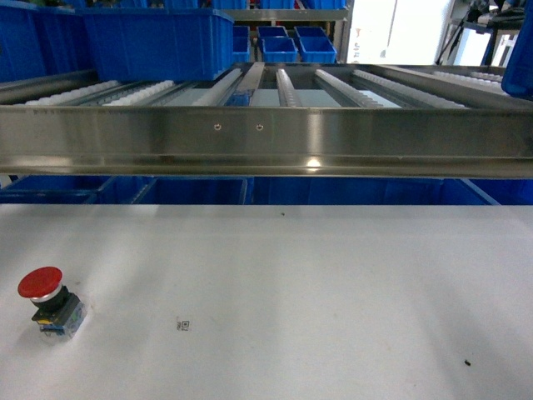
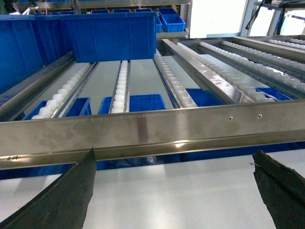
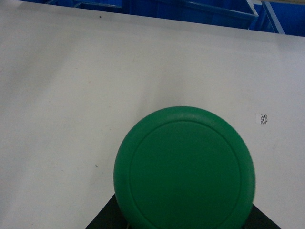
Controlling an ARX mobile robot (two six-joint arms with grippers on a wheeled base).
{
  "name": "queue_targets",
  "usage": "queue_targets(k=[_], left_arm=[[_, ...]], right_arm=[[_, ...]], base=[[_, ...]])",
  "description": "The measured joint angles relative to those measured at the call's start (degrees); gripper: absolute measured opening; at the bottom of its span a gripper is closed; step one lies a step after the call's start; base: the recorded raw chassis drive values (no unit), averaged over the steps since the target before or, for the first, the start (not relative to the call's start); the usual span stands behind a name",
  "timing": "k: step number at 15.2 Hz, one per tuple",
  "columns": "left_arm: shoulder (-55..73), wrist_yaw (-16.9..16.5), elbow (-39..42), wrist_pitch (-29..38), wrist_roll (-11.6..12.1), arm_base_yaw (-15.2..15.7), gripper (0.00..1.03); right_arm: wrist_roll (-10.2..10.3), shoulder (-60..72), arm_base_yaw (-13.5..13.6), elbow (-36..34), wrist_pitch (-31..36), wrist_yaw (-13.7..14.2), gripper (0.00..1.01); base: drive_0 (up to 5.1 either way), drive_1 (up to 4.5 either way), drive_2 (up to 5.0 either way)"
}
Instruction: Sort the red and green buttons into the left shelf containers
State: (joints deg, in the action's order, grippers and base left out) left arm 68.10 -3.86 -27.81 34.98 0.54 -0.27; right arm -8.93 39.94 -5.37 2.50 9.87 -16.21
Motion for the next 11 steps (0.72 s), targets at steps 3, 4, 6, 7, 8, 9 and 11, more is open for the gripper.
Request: queue_targets(k=[3, 4, 6, 7, 8, 9, 11], left_arm=[[0.0, 0.07, 0.0, -0.15, 0.0, -0.07, 0.98], [0.02, 1.22, 0.0, -0.31, 0.0, -0.42, 0.98], [1.4, 4.28, -0.35, -0.13, 1.07, -2.54, 0.98], [2.58, 5.64, -0.81, -0.48, 1.27, -3.32, 0.98], [3.67, 7.43, -1.18, -1.57, 1.29, -4.11, 0.98], [4.57, 9.68, -1.22, -2.47, 1.4, -4.76, 0.98], [5.6, 13.94, -1.18, -5.27, 0.7, -5.7, 0.98]], right_arm=[[-0.07, 0.44, 0.04, -0.02, -0.44, -0.04, 0.26], [-0.15, 0.44, 0.04, -0.02, -0.44, -0.04, 0.26], [-0.15, 0.44, 0.04, -0.02, -0.42, -0.04, 0.26], [-0.15, 0.44, 0.04, -0.02, -0.42, -0.04, 0.26], [-0.15, 0.44, 0.04, -0.02, -0.42, -0.04, 0.26], [-0.15, 0.44, 0.04, -0.02, -0.42, -0.04, 0.26], [-0.15, 0.44, 0.04, -0.02, -0.42, -0.04, 0.26]], base=[[0.0, 0.0, 0.0], [0.0, 0.0, 0.0], [0.0, 0.0, 0.0], [0.0, 0.0, 0.0], [0.0, 0.0, 0.0], [0.0, 0.0, 0.0], [0.0, 0.0, 0.0]])
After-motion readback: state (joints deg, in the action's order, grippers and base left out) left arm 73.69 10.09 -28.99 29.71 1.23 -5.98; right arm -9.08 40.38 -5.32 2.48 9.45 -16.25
